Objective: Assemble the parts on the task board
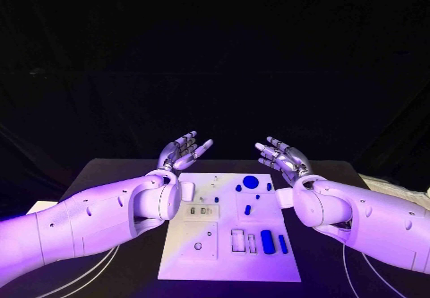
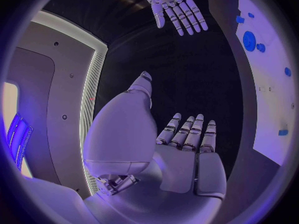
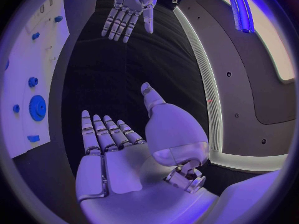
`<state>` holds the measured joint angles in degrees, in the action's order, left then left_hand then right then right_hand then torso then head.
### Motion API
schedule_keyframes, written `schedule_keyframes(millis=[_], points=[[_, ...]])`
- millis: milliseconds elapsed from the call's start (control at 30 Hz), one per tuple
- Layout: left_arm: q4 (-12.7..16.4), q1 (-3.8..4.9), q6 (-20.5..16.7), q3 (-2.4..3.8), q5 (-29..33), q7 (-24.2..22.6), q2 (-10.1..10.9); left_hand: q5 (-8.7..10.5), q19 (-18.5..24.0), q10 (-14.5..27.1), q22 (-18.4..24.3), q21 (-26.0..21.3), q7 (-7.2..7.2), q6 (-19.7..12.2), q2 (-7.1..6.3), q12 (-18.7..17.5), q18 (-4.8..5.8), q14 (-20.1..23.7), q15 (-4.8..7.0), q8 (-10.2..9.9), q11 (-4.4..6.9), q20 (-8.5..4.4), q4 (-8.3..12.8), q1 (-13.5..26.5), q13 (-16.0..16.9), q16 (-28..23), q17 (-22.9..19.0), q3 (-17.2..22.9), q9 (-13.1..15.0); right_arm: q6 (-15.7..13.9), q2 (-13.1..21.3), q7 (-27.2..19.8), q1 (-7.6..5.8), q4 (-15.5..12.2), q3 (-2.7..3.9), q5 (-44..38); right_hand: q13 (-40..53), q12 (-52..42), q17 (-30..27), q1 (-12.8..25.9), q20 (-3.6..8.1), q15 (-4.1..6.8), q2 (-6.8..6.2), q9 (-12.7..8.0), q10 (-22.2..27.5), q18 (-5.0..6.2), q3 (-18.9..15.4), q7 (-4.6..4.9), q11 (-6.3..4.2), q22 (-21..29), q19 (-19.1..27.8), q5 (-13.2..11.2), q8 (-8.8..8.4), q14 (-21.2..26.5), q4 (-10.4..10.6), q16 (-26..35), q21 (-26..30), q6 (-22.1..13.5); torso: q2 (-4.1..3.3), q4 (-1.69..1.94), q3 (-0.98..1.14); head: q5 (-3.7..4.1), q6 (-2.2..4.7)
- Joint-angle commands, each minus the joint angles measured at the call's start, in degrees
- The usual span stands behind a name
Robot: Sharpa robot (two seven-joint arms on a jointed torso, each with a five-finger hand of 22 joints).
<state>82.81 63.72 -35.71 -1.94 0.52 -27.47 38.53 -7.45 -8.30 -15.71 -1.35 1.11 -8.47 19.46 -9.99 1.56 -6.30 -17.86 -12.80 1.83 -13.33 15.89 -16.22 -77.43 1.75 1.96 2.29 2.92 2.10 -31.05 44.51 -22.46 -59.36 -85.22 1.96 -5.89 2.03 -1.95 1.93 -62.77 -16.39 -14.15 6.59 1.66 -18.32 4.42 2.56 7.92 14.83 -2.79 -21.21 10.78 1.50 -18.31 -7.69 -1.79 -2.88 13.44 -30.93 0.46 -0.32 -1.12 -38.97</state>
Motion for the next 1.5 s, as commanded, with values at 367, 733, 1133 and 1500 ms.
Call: schedule_keyframes(millis=[367,733,1133,1500], points=[[-0.38,0.08,5.96,-0.03,1.37,-0.44,1.75,0.07,-8.06,-8.67,-1.54,2.92,-7.11,6.08,2.31,1.32,-0.56,-13.74,-1.12,1.07,-1.82,0.86,-0.53,-3.92,0.80,3.18,1.64,1.38,0.57,7.25,0.92,2.45,0.00,3.53,0.64,-22.13,1.66,-4.08,1.83,-12.44,-0.10,3.85,0.64,2.20,-33.83,5.90,4.29,6.54,-2.92,-3.20,-21.98,0.03,4.27,-34.55,-8.06,-4.57,-8.25,30.93,-0.63,-0.06,-0.23,0.52,-0.45],[4.53,0.11,7.40,-0.03,3.42,-0.10,6.33,0.51,-37.34,-36.39,-6.20,14.29,-5.83,29.44,5.57,6.42,-4.25,-36.86,3.46,5.06,1.75,-0.04,2.71,-5.43,2.21,9.88,4.34,0.74,2.11,5.70,1.88,5.82,-0.77,4.49,1.57,-41.37,1.47,-2.20,1.76,-11.99,2.81,6.95,-1.01,2.12,-41.82,6.23,6.74,5.16,-4.99,-3.79,-30.36,-0.06,3.22,-45.40,-8.71,-4.92,-12.26,41.34,-3.34,-0.27,-0.10,1.33,0.53],[12.03,0.27,9.32,0.90,3.25,2.06,10.63,0.54,-50.96,-45.77,-8.41,20.52,-3.33,35.49,7.52,6.87,-4.27,-49.80,7.77,5.26,4.92,-4.64,5.89,-5.51,2.32,12.17,10.16,-0.64,1.74,9.01,2.03,19.30,-1.54,3.79,4.37,-69.39,1.53,-1.73,3.91,-13.55,8.76,11.75,-3.73,2.21,-51.29,5.76,8.60,2.34,-8.55,-9.89,-40.13,-0.78,3.12,-58.25,-8.47,-7.40,-24.26,47.94,-7.40,1.28,-0.47,3.73,2.39],[17.37,0.31,9.45,1.41,4.70,3.08,12.88,0.57,-52.24,-46.62,-8.78,21.38,-3.49,36.14,7.11,6.14,-4.14,-50.84,8.02,4.86,4.99,-5.11,6.82,-5.62,2.21,11.69,11.52,-1.13,1.73,13.69,0.56,24.59,-2.64,3.45,5.16,-85.25,1.51,-1.52,8.28,-12.51,10.80,14.12,-4.93,2.14,-51.55,6.01,8.93,1.04,-9.86,-15.88,-43.45,-2.72,2.22,-68.00,-7.50,-12.14,-34.39,48.74,-9.56,2.02,-0.60,4.77,2.57]])
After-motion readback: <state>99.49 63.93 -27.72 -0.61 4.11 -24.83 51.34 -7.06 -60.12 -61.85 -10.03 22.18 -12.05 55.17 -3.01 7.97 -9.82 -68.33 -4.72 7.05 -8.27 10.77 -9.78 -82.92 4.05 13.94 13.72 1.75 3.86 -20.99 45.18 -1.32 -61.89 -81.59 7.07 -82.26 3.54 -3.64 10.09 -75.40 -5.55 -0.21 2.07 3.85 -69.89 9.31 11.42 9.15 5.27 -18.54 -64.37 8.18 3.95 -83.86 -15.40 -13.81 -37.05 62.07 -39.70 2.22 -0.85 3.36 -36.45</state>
